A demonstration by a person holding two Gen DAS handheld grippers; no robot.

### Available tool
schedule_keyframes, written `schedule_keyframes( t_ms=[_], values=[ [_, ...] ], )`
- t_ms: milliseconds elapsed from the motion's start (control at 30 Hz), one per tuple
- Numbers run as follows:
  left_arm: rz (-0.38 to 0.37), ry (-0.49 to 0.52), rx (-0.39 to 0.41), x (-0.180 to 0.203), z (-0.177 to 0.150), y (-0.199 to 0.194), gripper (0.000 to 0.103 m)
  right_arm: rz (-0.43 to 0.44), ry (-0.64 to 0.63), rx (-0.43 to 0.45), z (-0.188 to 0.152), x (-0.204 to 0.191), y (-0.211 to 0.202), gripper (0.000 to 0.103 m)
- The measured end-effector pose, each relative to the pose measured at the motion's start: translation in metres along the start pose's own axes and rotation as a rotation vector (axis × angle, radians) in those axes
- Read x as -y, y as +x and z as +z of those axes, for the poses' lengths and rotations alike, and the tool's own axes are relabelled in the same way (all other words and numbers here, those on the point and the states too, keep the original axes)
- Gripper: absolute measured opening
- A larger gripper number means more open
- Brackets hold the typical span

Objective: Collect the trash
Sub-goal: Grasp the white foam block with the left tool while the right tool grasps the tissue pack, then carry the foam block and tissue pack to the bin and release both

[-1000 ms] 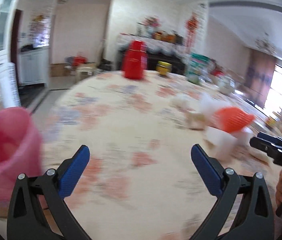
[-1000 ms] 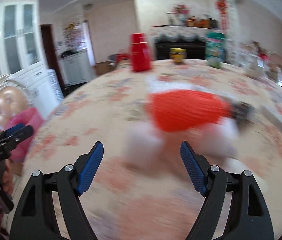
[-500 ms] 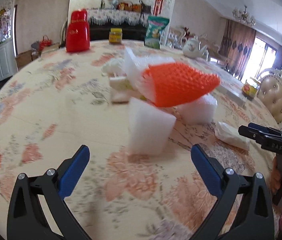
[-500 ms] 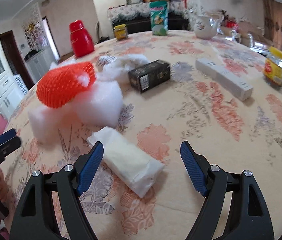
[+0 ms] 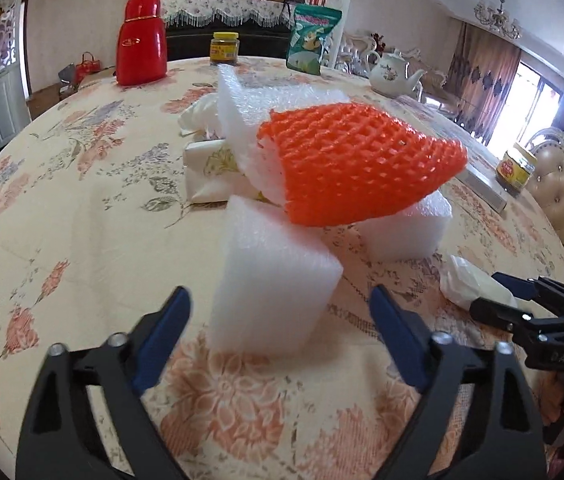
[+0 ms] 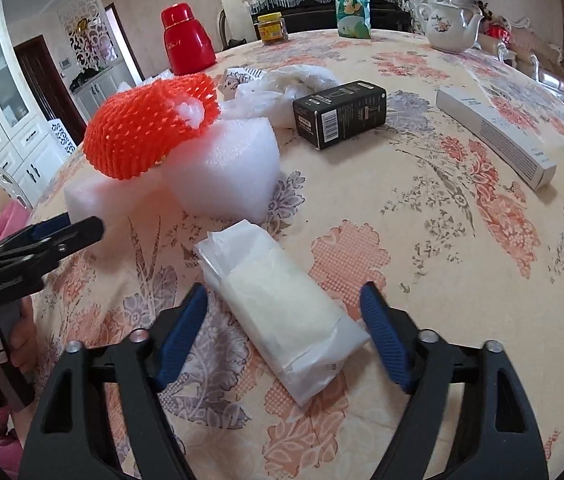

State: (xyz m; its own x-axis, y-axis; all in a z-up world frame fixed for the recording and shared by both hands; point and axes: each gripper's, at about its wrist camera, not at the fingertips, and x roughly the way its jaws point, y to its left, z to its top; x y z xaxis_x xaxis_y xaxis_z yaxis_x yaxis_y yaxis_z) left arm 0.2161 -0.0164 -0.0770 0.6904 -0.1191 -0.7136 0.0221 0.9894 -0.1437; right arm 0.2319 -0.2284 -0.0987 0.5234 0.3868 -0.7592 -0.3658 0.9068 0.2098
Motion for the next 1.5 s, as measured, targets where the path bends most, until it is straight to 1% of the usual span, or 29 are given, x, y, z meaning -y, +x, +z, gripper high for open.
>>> schedule_keyframes(
  t_ms=[33, 67, 100, 133, 167, 233, 267, 400, 567, 733, 800, 900, 967, 1033, 1067, 1167, 1200, 1400, 1500],
  values=[
    [-0.004, 0.010, -0.013, 0.002, 0.001, 0.003, 0.068, -0.001, 0.005, 0.001, -0.001, 0.001, 0.000, 0.063],
    [-0.003, 0.019, -0.024, 0.003, 0.001, 0.005, 0.063, 0.001, 0.007, 0.003, -0.001, 0.001, -0.001, 0.056],
    [-0.001, 0.021, -0.027, 0.003, 0.001, 0.005, 0.054, 0.002, 0.004, 0.007, -0.001, 0.001, -0.003, 0.055],
    [-0.003, 0.018, -0.023, 0.003, 0.001, 0.005, 0.053, -0.005, -0.002, 0.012, -0.002, -0.001, -0.004, 0.055],
    [-0.009, 0.014, -0.020, 0.002, 0.000, 0.004, 0.052, -0.016, -0.012, 0.015, -0.002, -0.003, -0.004, 0.054],
    [-0.020, 0.006, -0.021, -0.001, -0.002, 0.001, 0.051, -0.028, -0.030, 0.019, -0.002, -0.007, -0.005, 0.043],
    [-0.025, 0.003, -0.017, -0.001, -0.003, 0.000, 0.050, -0.029, -0.036, 0.023, -0.001, -0.008, -0.005, 0.040],
    [-0.018, 0.001, 0.030, -0.004, -0.010, -0.015, 0.050, -0.066, -0.052, 0.033, -0.002, -0.012, -0.007, 0.035],
    [-0.019, -0.034, 0.083, -0.013, -0.014, -0.030, 0.050, -0.097, -0.058, 0.041, -0.001, -0.013, -0.008, 0.032],
    [-0.060, -0.087, 0.127, -0.025, -0.017, -0.040, 0.049, -0.099, -0.046, 0.057, -0.001, -0.011, -0.011, 0.031],
    [-0.076, -0.104, 0.138, -0.029, -0.017, -0.042, 0.049, -0.115, -0.032, 0.068, 0.000, -0.009, -0.013, 0.031],
    [-0.093, -0.119, 0.160, -0.036, -0.018, -0.048, 0.049, -0.133, -0.020, 0.057, 0.001, -0.007, -0.010, 0.030],
    [-0.092, -0.118, 0.173, -0.039, -0.020, -0.053, 0.049, -0.149, -0.026, 0.053, 0.002, -0.008, -0.009, 0.030],
    [-0.086, -0.125, 0.193, -0.046, -0.025, -0.062, 0.049, -0.168, -0.028, 0.080, 0.002, -0.012, -0.012, 0.030],
    [-0.079, -0.122, 0.199, -0.049, -0.027, -0.066, 0.049, -0.174, -0.025, 0.106, 0.000, -0.016, -0.017, 0.030],
    [-0.053, -0.110, 0.233, -0.062, -0.036, -0.084, 0.049, -0.133, -0.015, 0.184, -0.007, -0.045, -0.034, 0.030],
    [-0.032, -0.103, 0.251, -0.067, -0.041, -0.093, 0.049, -0.122, -0.021, 0.200, -0.009, -0.056, -0.037, 0.030],
    [0.043, -0.095, 0.315, -0.094, -0.060, -0.127, 0.049, -0.044, -0.070, 0.238, -0.017, -0.122, -0.039, 0.030],
    [0.085, -0.091, 0.338, -0.106, -0.070, -0.143, 0.049, 0.011, -0.083, 0.245, -0.020, -0.152, -0.037, 0.030]
  ],
)
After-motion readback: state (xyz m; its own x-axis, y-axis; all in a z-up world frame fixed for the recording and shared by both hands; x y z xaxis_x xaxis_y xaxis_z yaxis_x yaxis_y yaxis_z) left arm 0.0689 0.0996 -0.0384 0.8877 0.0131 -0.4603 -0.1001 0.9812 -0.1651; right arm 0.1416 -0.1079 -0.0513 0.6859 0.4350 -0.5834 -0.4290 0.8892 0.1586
